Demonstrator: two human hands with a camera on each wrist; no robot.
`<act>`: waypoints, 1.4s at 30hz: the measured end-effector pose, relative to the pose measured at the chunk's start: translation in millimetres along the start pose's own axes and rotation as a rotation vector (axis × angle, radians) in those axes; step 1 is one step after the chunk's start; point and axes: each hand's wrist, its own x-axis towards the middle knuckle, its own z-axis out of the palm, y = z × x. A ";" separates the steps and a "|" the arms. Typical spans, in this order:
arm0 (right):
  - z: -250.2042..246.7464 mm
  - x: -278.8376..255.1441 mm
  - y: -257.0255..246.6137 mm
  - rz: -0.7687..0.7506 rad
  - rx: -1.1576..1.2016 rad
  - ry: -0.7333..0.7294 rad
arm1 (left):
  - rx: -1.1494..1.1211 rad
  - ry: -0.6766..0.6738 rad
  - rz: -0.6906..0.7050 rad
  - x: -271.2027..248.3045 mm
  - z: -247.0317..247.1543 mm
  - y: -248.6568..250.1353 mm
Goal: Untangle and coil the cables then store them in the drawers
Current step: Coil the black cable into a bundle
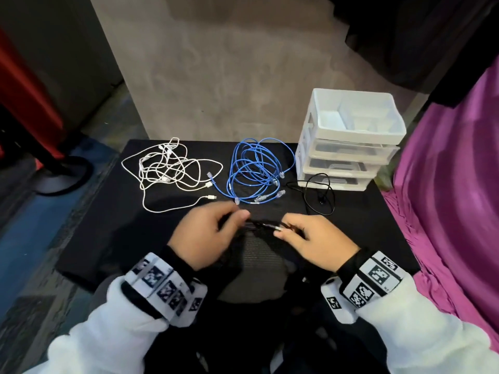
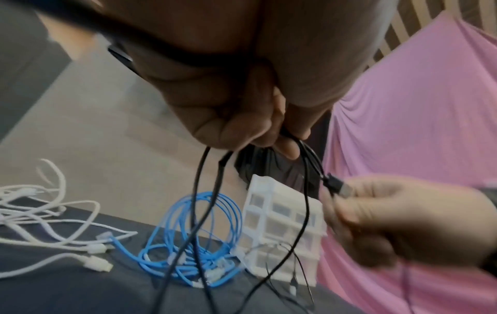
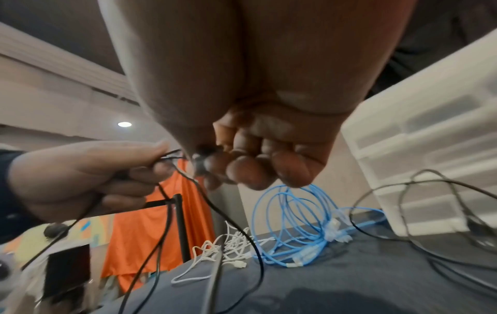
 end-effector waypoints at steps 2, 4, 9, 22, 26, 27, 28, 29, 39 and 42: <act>-2.1 -0.9 13.3 0.053 0.044 0.013 | -0.059 0.051 -0.014 0.6 -23.3 -8.1; -2.5 -0.6 28.0 0.117 0.074 0.017 | -0.027 0.117 -0.017 4.4 -48.8 -16.0; -9.7 10.3 62.2 0.216 0.021 0.132 | 0.095 0.318 -0.031 25.3 -112.3 -38.9; -9.6 47.7 121.1 0.802 -0.194 -0.047 | 0.611 -0.032 -0.658 6.1 -70.7 -174.0; -4.5 42.1 131.3 0.802 -0.196 0.082 | 0.540 0.179 -0.537 6.2 -70.5 -150.1; -5.1 39.9 131.7 0.788 -0.166 0.092 | 0.509 0.230 -0.500 6.7 -71.0 -145.2; -5.9 37.5 130.2 0.764 -0.136 0.102 | 0.476 0.284 -0.468 8.3 -71.0 -140.9; -6.8 34.6 126.9 0.733 -0.111 0.124 | 0.449 0.345 -0.434 10.2 -71.2 -135.1; -34.4 -4.5 -19.3 0.105 0.284 0.265 | -0.151 0.363 0.170 16.7 0.7 -24.8; -43.2 -15.6 -59.8 0.010 0.464 0.167 | -0.260 0.117 0.176 15.9 34.4 9.6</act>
